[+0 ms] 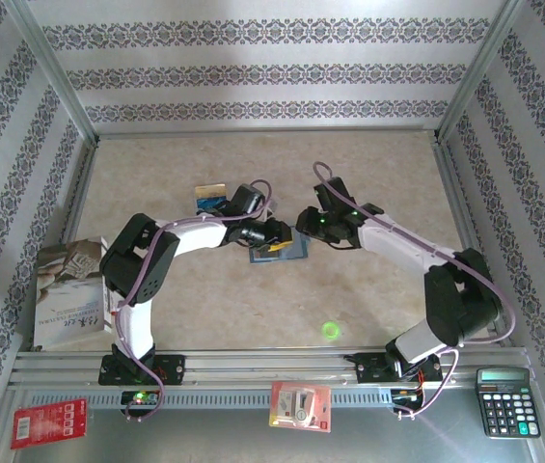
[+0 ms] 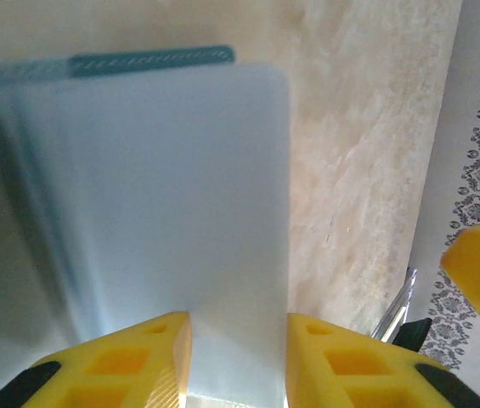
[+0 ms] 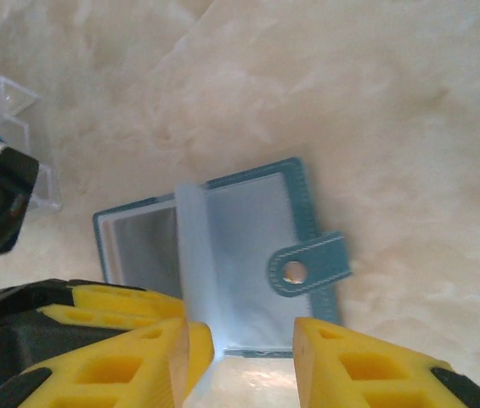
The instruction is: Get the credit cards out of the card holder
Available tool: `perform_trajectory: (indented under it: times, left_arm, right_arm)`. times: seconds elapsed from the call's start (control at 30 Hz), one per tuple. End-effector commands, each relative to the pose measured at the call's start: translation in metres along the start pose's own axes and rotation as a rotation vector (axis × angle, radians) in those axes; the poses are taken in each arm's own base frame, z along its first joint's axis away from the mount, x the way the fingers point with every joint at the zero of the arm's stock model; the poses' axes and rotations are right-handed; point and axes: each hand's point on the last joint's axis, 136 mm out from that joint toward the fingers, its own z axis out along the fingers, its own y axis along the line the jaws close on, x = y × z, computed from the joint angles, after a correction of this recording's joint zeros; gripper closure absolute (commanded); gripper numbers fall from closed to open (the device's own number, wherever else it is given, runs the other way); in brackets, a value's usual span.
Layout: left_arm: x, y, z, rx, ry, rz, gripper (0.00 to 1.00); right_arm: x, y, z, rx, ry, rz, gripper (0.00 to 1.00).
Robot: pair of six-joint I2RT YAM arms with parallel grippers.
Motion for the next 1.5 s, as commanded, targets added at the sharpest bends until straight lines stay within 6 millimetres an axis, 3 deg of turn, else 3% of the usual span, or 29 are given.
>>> perform_trajectory:
  times: [0.0,0.1,0.2,0.33,0.57,0.73,0.93,1.2,1.47]
  left_arm:
    - [-0.007,-0.012,0.011,-0.011,-0.006,0.045,0.63]
    - [-0.015,-0.002,0.003,-0.140,-0.014,0.090,0.59]
    - [-0.021,-0.009,-0.011,-0.193,-0.029,0.152,0.56]
    - [-0.028,-0.001,-0.035,-0.246,-0.064,0.159,0.54]
    - [-0.037,0.047,-0.089,-0.293,-0.178,0.013,0.48]
    - [-0.032,0.065,-0.114,-0.275,-0.224,-0.060,0.44]
    - [-0.024,0.061,-0.106,-0.201,-0.194,-0.090,0.44]
    - [-0.018,0.049,-0.086,-0.133,-0.143,-0.084,0.57]
    - [-0.005,0.051,-0.055,-0.175,-0.099,-0.084,0.63]
  right_arm:
    - [-0.003,-0.023,-0.008,0.073,-0.047,0.030,0.62]
    - [-0.003,-0.024,-0.012,0.066,-0.051,0.025,0.62]
    - [-0.003,-0.019,-0.013,0.046,-0.047,0.010,0.62]
    - [-0.001,-0.001,-0.009,0.005,-0.025,-0.064,0.62]
    - [0.026,0.036,0.023,0.041,0.091,-0.234,0.52]
    - [0.046,0.043,0.049,0.119,0.183,-0.321,0.46]
    - [0.062,0.027,0.073,0.206,0.276,-0.341,0.46]
    - [0.070,-0.005,0.085,0.282,0.333,-0.316,0.53]
    - [0.080,-0.020,0.096,0.316,0.374,-0.310,0.61]
